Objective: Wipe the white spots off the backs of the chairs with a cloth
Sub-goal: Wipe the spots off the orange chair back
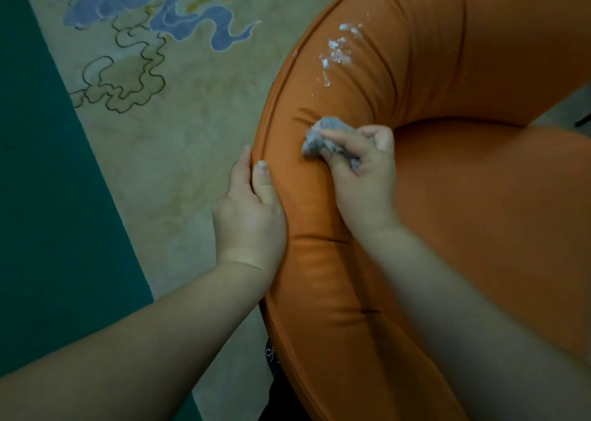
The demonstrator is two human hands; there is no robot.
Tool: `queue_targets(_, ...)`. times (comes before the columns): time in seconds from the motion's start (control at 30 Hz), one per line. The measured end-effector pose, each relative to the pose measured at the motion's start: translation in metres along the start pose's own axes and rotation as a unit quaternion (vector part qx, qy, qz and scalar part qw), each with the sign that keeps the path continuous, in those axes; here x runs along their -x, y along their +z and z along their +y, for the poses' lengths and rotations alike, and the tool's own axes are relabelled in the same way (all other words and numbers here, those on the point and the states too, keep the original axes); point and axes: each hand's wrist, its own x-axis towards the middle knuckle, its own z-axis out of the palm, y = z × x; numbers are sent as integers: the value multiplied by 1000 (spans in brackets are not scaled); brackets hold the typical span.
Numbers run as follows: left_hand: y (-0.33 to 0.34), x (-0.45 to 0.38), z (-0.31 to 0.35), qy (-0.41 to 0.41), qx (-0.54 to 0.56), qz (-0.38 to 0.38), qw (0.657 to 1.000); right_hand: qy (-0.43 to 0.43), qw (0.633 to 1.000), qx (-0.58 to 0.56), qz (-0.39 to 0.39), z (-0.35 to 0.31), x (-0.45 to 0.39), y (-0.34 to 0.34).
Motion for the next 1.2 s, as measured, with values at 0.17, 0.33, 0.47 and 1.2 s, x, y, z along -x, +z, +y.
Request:
queue_targets(0.17,-5,2,2,48,-9,-62,997,20,999,-26,-30,7,36,-11)
queue_targets(0.33,-3,0,-2,62,-10,-53,997,38,999,-9,2,-1,26,-3)
queue_targets(0.47,-3,-1,-2,76,-6,-47,996,0,1000,5,31,-12,-33,22)
queue_targets(1.2,-2,-1,-5,78,-6,-36,996,26,1000,-6,1,6,16,-1)
